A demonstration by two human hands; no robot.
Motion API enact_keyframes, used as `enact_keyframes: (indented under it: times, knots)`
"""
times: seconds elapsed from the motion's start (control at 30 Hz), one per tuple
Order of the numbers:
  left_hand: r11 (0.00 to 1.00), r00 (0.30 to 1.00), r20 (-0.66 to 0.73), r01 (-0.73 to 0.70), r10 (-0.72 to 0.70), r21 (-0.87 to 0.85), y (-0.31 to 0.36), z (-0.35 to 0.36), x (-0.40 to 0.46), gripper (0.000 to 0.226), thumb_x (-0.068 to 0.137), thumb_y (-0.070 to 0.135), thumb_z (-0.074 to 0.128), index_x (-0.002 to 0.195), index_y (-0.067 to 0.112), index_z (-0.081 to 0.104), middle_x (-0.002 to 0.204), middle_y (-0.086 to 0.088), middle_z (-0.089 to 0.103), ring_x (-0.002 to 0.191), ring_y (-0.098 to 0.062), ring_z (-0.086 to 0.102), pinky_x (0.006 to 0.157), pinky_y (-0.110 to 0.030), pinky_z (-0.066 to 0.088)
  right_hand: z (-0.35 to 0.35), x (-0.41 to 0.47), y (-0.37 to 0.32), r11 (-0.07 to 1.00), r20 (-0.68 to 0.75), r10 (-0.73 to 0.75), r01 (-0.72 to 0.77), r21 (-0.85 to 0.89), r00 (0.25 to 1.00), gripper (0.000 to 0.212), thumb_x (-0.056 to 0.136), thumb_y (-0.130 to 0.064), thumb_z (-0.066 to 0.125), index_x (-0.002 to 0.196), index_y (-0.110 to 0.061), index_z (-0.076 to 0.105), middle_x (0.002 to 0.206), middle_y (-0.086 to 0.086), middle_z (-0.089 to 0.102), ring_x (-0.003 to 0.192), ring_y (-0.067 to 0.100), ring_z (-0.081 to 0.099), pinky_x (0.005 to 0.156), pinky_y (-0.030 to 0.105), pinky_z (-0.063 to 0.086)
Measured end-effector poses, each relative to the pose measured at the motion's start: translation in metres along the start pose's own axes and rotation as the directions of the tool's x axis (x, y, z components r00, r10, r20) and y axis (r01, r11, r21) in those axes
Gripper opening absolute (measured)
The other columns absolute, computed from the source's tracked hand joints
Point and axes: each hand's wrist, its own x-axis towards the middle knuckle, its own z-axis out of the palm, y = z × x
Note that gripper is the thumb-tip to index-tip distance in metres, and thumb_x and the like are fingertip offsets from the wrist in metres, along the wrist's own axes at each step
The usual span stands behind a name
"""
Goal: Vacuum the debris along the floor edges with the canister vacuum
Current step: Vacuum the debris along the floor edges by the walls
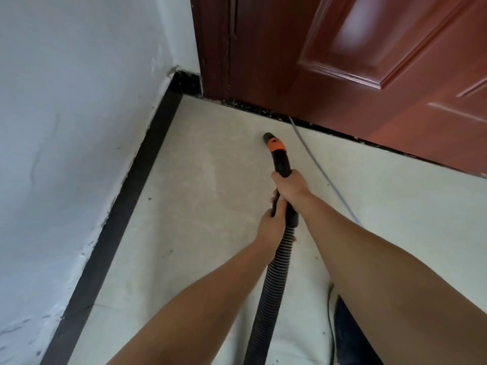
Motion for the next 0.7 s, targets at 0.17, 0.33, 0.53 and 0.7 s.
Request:
enact_keyframes:
  times: [0.17, 0.33, 0.53, 0.7]
  knots:
    - [0.993, 0.992, 0.054, 0.113, -0.112, -0.031, 0.016, 0.031, -0.063, 0.062, 0.098, 0.055, 0.037, 0.121, 0.001, 0.055, 0.09, -0.012, 0.068, 0.06, -0.022, 0.065, 0.059, -0.031, 0.058, -0.049, -0.056, -0.021, 0.993, 0.13, 0.1, -0.091, -0.074, 0.986, 0.028, 0.087, -0.027, 0.057, 0.108, -0.009, 0.053, 0.069, 0.009, 0.063, 0.059, 0.027, 0.064, 0.064, 0.038, 0.058]
    - [0.988, 0.988, 0.008, 0.155, -0.155, -0.026, 0.031, 0.048, -0.135, 0.064, 0.094, 0.061, 0.037, 0.124, 0.008, 0.054, 0.105, -0.016, 0.069, 0.087, -0.029, 0.068, 0.085, -0.043, 0.057, -0.087, -0.127, -0.053, 0.994, 0.159, 0.064, -0.049, -0.097, 0.985, 0.028, 0.089, -0.028, 0.056, 0.109, -0.01, 0.05, 0.07, 0.009, 0.063, 0.056, 0.023, 0.063, 0.05, 0.027, 0.049]
    - [0.986, 0.987, -0.013, 0.161, -0.161, 0.033, 0.073, 0.03, -0.241, 0.066, 0.09, 0.067, 0.039, 0.127, 0.013, 0.053, 0.112, -0.014, 0.068, 0.101, -0.03, 0.067, 0.094, -0.045, 0.053, -0.109, -0.229, -0.113, 0.997, 0.161, -0.014, 0.026, -0.076, 0.987, 0.023, 0.092, -0.027, 0.055, 0.105, -0.009, 0.05, 0.067, 0.007, 0.06, 0.051, 0.021, 0.061, 0.038, 0.018, 0.043]
    - [0.993, 0.992, -0.047, 0.118, -0.117, 0.024, 0.109, -0.008, -0.332, 0.065, 0.092, 0.064, 0.039, 0.126, 0.011, 0.055, 0.115, -0.011, 0.068, 0.103, -0.026, 0.066, 0.098, -0.042, 0.05, -0.1, -0.319, -0.172, 0.994, 0.188, -0.071, 0.085, -0.068, 0.98, 0.022, 0.091, -0.027, 0.055, 0.104, -0.01, 0.051, 0.068, 0.007, 0.061, 0.055, 0.022, 0.061, 0.043, 0.019, 0.047]
